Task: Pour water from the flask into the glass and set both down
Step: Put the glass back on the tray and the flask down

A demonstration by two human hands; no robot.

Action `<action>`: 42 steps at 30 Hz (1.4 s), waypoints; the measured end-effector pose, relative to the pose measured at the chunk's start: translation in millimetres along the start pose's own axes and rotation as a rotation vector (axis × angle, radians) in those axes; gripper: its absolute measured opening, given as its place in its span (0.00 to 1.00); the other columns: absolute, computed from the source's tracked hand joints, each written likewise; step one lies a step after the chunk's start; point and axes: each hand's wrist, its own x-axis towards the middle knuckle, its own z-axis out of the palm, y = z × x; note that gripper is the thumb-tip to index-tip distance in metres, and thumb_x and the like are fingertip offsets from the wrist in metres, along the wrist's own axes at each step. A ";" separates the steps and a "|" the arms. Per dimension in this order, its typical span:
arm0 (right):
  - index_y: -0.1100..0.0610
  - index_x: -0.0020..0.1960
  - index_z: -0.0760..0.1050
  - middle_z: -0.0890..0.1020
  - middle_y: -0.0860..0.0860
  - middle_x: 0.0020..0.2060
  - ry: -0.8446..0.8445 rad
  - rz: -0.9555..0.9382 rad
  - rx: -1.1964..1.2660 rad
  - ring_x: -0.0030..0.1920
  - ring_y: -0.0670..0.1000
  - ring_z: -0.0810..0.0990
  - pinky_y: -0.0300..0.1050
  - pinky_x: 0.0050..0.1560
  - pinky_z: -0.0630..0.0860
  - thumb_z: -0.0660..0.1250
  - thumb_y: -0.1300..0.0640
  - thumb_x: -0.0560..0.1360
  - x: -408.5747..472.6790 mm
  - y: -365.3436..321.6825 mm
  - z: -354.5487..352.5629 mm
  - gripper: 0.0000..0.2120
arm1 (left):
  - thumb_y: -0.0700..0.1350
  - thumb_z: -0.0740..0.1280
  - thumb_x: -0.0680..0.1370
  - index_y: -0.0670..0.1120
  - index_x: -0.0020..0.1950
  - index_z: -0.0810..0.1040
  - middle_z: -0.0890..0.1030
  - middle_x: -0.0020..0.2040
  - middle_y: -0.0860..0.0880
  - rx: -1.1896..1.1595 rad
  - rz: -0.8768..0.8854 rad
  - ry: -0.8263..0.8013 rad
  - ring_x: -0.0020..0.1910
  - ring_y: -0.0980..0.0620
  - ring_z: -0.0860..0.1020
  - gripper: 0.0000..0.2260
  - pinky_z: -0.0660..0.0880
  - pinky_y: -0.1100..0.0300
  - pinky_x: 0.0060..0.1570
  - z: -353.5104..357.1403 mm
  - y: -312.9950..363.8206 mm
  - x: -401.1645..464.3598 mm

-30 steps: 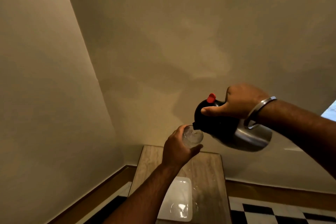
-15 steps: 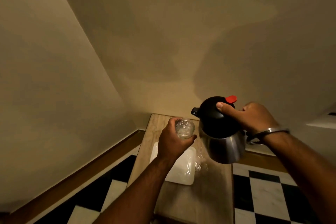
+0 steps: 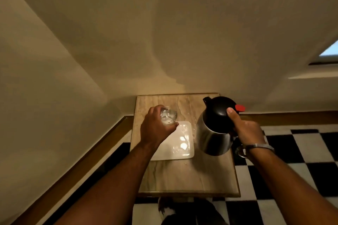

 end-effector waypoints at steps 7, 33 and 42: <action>0.61 0.33 0.77 0.79 0.59 0.29 0.065 0.172 0.069 0.30 0.56 0.76 0.51 0.37 0.74 0.60 0.32 0.72 24.5 89.6 58.0 0.32 | 0.52 0.81 0.62 0.49 0.64 0.71 0.75 0.61 0.50 -0.068 -0.063 -0.237 0.56 0.50 0.76 0.34 0.69 0.60 0.52 78.5 -90.3 -5.1; 0.47 0.66 0.70 0.80 0.63 0.54 0.111 0.258 0.421 0.62 0.62 0.76 0.48 0.61 0.71 0.38 0.31 0.75 105.9 224.8 127.5 0.34 | 0.42 0.81 0.65 0.44 0.67 0.69 0.74 0.65 0.45 -0.048 -0.108 -0.342 0.63 0.47 0.72 0.34 0.64 0.61 0.59 205.0 -177.8 -4.6; 0.51 0.73 0.66 0.75 0.58 0.66 0.177 0.241 0.453 0.66 0.58 0.72 0.53 0.68 0.67 0.39 0.34 0.78 111.0 231.8 131.9 0.34 | 0.44 0.81 0.66 0.44 0.71 0.66 0.72 0.67 0.44 -0.042 -0.102 -0.355 0.65 0.45 0.71 0.38 0.65 0.60 0.62 206.9 -181.1 -6.9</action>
